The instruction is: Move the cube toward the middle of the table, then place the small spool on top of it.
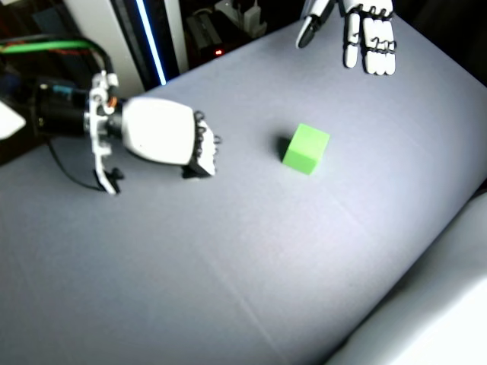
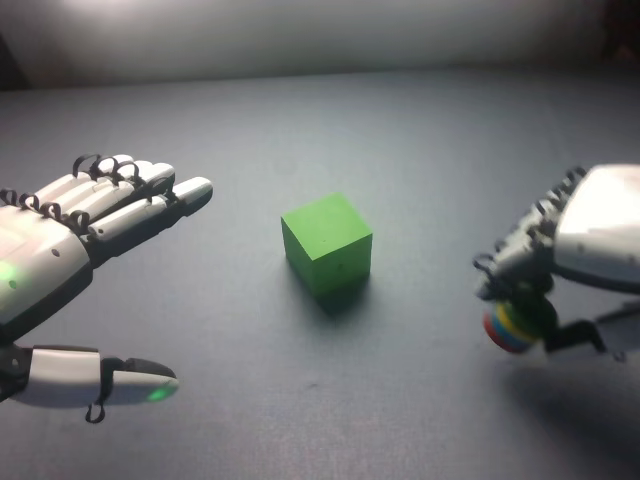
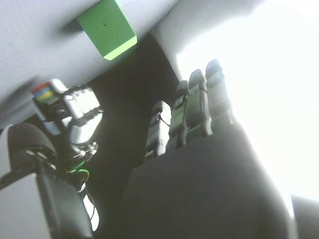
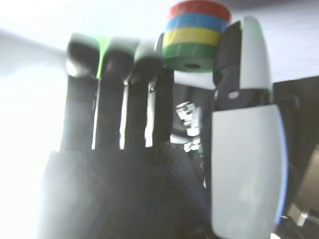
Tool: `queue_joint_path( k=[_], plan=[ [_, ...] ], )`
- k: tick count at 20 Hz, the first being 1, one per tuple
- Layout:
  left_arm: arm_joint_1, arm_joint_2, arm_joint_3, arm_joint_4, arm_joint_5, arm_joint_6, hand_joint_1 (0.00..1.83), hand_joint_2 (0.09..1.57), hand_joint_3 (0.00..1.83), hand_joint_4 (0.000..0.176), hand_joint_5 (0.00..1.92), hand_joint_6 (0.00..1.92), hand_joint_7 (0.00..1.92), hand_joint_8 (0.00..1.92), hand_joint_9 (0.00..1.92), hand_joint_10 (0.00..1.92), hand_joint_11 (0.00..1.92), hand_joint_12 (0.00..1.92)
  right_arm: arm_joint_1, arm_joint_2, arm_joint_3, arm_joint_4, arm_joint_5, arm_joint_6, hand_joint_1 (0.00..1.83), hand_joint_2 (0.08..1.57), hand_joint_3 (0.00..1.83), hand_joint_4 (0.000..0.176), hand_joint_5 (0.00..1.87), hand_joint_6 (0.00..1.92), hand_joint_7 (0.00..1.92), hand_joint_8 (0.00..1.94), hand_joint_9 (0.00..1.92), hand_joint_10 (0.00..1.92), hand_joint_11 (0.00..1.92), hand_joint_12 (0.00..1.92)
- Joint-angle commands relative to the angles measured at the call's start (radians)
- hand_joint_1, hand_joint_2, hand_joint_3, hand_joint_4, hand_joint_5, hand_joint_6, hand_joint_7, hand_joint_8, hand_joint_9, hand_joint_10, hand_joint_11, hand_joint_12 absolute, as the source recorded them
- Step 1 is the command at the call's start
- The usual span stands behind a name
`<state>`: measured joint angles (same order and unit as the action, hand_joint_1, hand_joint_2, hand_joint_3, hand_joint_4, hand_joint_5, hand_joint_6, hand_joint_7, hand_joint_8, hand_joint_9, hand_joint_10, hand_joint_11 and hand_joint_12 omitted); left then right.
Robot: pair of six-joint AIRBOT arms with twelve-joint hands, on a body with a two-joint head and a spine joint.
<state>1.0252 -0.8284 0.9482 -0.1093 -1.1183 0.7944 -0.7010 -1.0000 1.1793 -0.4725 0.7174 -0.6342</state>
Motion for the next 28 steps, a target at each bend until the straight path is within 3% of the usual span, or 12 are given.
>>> queue_joint_path(
  k=[1, 2, 4, 6, 8, 10, 15, 17, 19, 22, 27, 28],
  plan=[
    [-0.003, 0.004, -0.003, -0.006, -0.121, -0.004, 0.67, 0.87, 0.0, 0.176, 0.03, 0.01, 0.0, 0.0, 0.0, 0.0, 0.0, 0.0, 0.028, -0.008, 0.009, 0.033, 0.117, -0.004, 1.19, 1.06, 0.0, 0.0, 1.09, 0.77, 0.85, 1.56, 0.92, 1.79, 0.94, 1.9],
    [-0.002, 0.003, -0.003, -0.006, -0.122, -0.005, 0.67, 0.87, 0.0, 0.176, 0.03, 0.01, 0.0, 0.0, 0.0, 0.0, 0.0, 0.0, 0.052, -0.021, 0.021, 0.033, 0.117, -0.004, 1.19, 1.06, 0.0, 0.0, 1.09, 0.78, 0.88, 1.47, 0.93, 1.75, 0.93, 1.92],
    [0.0, 0.003, -0.002, -0.006, -0.122, -0.005, 0.66, 0.87, 0.0, 0.176, 0.03, 0.0, 0.0, 0.0, 0.0, 0.0, 0.0, 0.0, 0.097, -0.054, 0.053, 0.039, 0.117, -0.005, 1.23, 1.1, 0.01, 0.0, 0.95, 1.0, 1.08, 0.87, 0.9, 0.81, 0.65, 1.3],
    [0.0, 0.002, -0.002, -0.006, -0.122, -0.007, 0.69, 0.87, 0.0, 0.176, 0.04, 0.01, 0.0, 0.0, 0.0, 0.0, 0.0, 0.0, 0.128, -0.079, 0.076, 0.041, 0.116, -0.005, 1.38, 1.08, 0.0, 0.0, 0.93, 1.05, 1.18, 0.59, 0.97, 1.03, 0.75, 0.93],
    [0.0, 0.002, -0.002, -0.006, -0.122, -0.008, 0.7, 0.87, 0.0, 0.176, 0.05, 0.01, 0.0, 0.0, 0.0, 0.0, 0.0, 0.0, 0.168, -0.105, 0.099, 0.041, 0.103, -0.013, 1.39, 1.05, 0.0, 0.0, 0.99, 0.93, 1.27, 0.46, 1.0, 1.0, 0.78, 0.94],
    [0.0, 0.001, -0.002, -0.006, -0.125, -0.011, 0.66, 0.88, 0.0, 0.176, 0.04, 0.0, 0.0, 0.0, 0.0, 0.0, 0.0, 0.0, 0.216, -0.134, 0.12, 0.041, 0.074, -0.039, 1.27, 1.07, 0.01, 0.0, 1.03, 0.76, 1.12, 0.91, 0.97, 0.8, 0.63, 1.5],
    [0.005, -0.006, -0.003, -0.006, -0.141, -0.018, 0.69, 0.88, 0.0, 0.176, 0.03, 0.0, 0.0, 0.0, 0.0, 0.0, 0.0, 0.0, 0.283, -0.199, 0.162, 0.04, 0.008, -0.088, 1.27, 1.0, 0.0, 0.0, 1.15, 0.68, 1.42, 0.25, 1.21, 0.3, 0.67, 1.22],
    [0.008, -0.005, -0.005, -0.006, -0.146, -0.02, 0.75, 0.88, 0.0, 0.176, 0.03, 0.0, 0.0, 0.0, 0.0, 0.0, 0.0, 0.0, 0.308, -0.236, 0.185, 0.031, -0.028, -0.11, 1.27, 1.0, 0.0, 0.01, 1.2, 0.57, 1.37, 0.36, 1.22, 0.32, 0.7, 1.33],
    [0.011, -0.005, -0.006, -0.006, -0.154, -0.02, 0.75, 0.87, 0.0, 0.176, 0.01, 0.0, 0.0, 0.0, 0.0, 0.0, 0.0, 0.0, 0.324, -0.266, 0.205, 0.023, -0.049, -0.113, 1.2, 1.0, 0.0, 0.0, 1.25, 0.5, 1.27, 0.5, 1.09, 1.12, 0.9, 1.64],
    [0.012, -0.006, -0.008, -0.006, -0.161, -0.021, 0.74, 0.87, 0.0, 0.176, 0.02, 0.0, 0.0, 0.0, 0.0, 0.0, 0.0, 0.0, 0.343, -0.302, 0.23, 0.017, -0.07, -0.114, 1.29, 1.04, 0.0, 0.0, 1.33, 0.13, 1.09, 1.06, 0.97, 1.19, 0.78, 1.67],
    [0.016, -0.006, -0.013, -0.006, -0.182, -0.021, 0.73, 0.86, 0.0, 0.176, 0.03, 0.0, 0.0, 0.0, 0.0, 0.0, 0.0, 0.0, 0.355, -0.343, 0.251, 0.001, -0.102, -0.118, 1.26, 1.07, 0.0, 0.0, 1.12, 0.6, 1.09, 0.98, 1.01, 0.86, 0.77, 1.45],
    [0.016, -0.006, -0.013, -0.006, -0.184, -0.021, 0.7, 0.87, 0.0, 0.167, 0.03, 0.0, 0.0, 0.0, 0.0, 0.0, 0.0, 0.0, 0.355, -0.348, 0.253, 0.0, -0.107, -0.118, 1.21, 1.05, 0.0, 0.0, 1.13, 0.68, 1.04, 1.09, 1.01, 1.35, 0.9, 1.73]
  ],
)
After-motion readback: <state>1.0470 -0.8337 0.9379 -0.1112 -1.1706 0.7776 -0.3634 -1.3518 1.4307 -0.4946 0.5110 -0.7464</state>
